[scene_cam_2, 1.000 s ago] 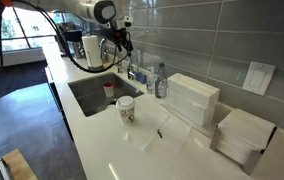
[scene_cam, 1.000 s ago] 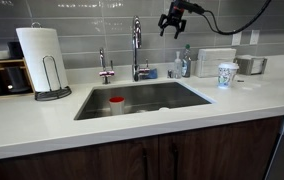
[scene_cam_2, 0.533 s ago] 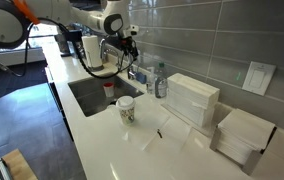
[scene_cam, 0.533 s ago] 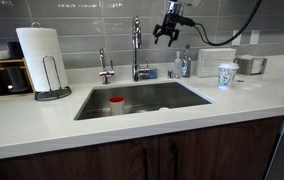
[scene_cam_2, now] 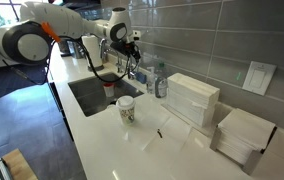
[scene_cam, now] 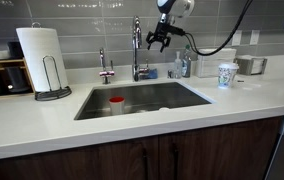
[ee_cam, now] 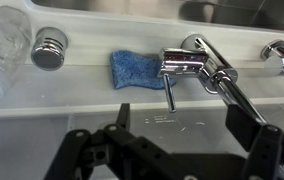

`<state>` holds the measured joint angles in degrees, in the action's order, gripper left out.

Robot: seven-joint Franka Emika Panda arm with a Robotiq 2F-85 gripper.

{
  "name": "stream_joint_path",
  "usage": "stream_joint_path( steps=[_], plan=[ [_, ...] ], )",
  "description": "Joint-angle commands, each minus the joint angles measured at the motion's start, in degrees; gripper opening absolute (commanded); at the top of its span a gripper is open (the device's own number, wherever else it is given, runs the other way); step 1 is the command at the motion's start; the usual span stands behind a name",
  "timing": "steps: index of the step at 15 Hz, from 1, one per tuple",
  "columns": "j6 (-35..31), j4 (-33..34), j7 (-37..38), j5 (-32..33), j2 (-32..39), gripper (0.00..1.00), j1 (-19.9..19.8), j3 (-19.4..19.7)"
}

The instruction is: Turn the faucet handle forward

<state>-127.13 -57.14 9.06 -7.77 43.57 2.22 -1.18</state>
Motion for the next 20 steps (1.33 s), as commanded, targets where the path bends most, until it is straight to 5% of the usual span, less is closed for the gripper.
stream_joint_path(
  steps=[1, 9, 20],
  plan=[
    [1.48, 8.37, 1.17, 0.48, 6.46, 0.86, 0.23, -0.08],
    [-1.31, 16.66, 1.17, -0.46, 14.43, 0.45, 0.04, -0.22],
    [-3.68, 23.68, 1.76, -0.42, 19.83, 0.36, 0.71, -0.57]
  ],
)
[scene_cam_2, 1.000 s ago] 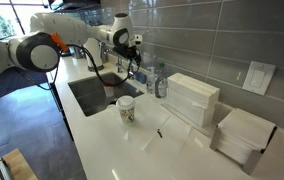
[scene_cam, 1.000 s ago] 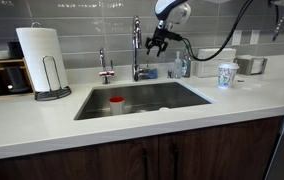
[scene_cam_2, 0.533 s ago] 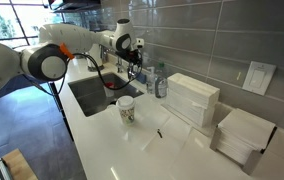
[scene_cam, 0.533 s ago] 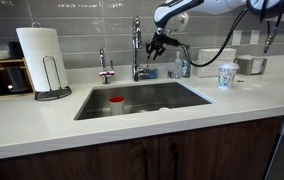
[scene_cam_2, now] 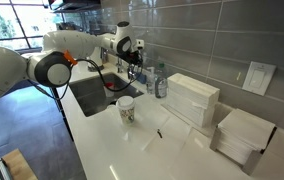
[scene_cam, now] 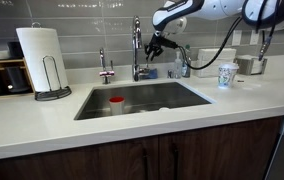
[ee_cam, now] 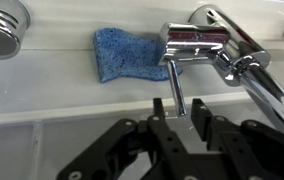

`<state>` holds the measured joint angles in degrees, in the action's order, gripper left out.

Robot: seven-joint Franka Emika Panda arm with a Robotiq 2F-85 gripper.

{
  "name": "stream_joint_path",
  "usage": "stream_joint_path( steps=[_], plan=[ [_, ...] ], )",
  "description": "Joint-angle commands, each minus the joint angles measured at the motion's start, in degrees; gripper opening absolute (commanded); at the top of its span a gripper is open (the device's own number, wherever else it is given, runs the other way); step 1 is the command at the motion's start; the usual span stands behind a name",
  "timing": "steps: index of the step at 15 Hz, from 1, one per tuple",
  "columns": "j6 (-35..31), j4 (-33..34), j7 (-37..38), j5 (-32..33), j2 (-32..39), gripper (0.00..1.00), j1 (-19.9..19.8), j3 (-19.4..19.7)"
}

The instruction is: Turn the faucet handle forward

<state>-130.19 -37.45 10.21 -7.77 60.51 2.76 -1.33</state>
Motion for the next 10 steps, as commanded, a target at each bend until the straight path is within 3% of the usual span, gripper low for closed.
stream_joint_path(
  steps=[1, 10],
  plan=[
    [-0.59, 4.28, 0.57, -0.37, 3.13, 0.35, 0.23, -0.47],
    [-1.57, 6.24, 0.58, 0.23, 5.12, 0.26, 0.7, 0.05]
  ],
)
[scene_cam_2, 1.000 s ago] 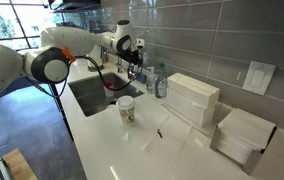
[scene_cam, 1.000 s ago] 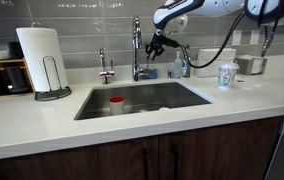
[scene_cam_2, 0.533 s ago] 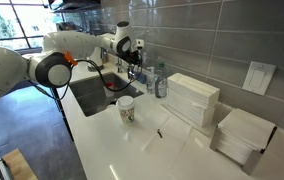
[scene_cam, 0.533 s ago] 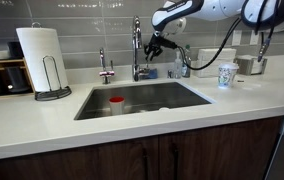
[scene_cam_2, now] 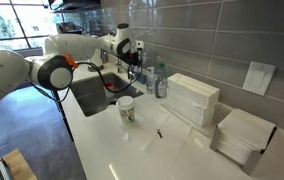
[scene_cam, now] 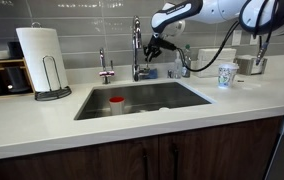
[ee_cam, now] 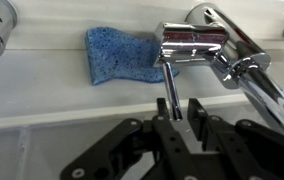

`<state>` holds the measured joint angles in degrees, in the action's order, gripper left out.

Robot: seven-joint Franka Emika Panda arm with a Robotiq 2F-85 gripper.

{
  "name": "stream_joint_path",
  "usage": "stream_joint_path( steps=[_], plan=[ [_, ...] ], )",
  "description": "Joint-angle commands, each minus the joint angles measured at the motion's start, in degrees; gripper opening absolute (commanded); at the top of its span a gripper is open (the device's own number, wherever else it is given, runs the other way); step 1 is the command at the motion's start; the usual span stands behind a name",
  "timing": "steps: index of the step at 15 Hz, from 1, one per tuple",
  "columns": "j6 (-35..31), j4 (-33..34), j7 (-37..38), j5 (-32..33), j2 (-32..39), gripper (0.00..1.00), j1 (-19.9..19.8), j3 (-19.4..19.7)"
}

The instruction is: Turn the faucet handle forward

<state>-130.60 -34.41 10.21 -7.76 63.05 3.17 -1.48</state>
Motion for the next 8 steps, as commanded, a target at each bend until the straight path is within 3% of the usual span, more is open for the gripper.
stream_joint_path(
  steps=[1, 3, 4, 5, 8],
  plan=[
    [-1.21, 3.2, 0.57, 0.22, 2.65, 0.25, 0.32, 0.18],
    [-0.75, 3.11, 0.5, 0.21, 2.5, 0.18, 0.43, 0.13],
    [-0.36, 3.07, 0.55, 0.2, 2.33, 0.05, 0.51, 0.1],
    [0.52, 2.84, 0.39, 0.08, 1.91, 0.0, 0.48, -0.12],
    [4.34, 1.83, 0.54, 0.29, 0.38, 0.03, 0.67, -0.01]
  ],
)
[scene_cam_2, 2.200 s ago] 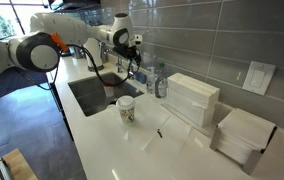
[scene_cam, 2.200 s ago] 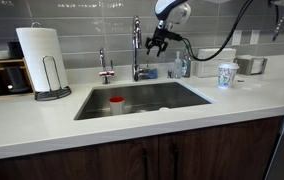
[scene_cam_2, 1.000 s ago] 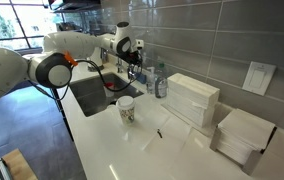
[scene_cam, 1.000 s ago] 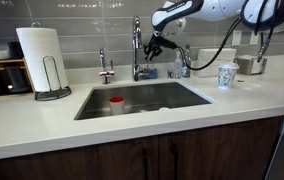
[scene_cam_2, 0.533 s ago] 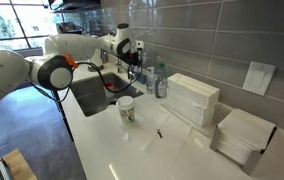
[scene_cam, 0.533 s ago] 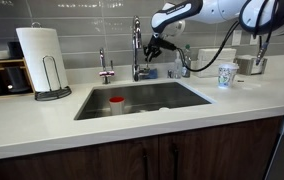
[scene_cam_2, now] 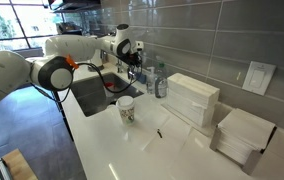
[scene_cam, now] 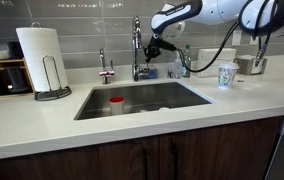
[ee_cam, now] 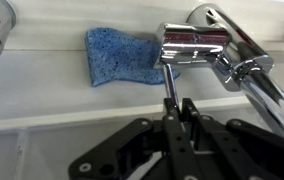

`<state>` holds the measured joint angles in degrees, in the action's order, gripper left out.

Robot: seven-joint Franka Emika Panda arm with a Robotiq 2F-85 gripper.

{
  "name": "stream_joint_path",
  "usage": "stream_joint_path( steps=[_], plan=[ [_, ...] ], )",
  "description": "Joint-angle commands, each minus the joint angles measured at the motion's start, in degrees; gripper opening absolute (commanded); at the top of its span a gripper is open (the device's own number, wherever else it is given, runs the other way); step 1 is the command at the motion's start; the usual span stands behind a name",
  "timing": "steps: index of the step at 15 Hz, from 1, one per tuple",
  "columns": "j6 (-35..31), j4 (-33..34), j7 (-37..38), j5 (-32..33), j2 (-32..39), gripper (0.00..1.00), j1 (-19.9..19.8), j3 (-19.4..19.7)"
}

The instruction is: Turn the faucet handle forward

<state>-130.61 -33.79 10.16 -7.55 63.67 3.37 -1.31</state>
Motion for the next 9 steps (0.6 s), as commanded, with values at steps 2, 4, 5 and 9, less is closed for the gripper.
stream_joint_path(
  steps=[2, 4, 5, 9],
  plan=[
    [7.52, 0.95, 0.11, -0.07, -1.22, 0.03, 0.44, -0.55],
    [10.7, 1.17, -0.25, -0.1, -2.01, 0.03, 0.57, -0.7],
    [12.95, 1.02, -0.26, 0.08, -2.64, 0.03, 0.72, -0.57],
    [20.96, 1.45, -0.23, 0.3, -3.8, 0.03, 1.32, -0.62]
  ],
)
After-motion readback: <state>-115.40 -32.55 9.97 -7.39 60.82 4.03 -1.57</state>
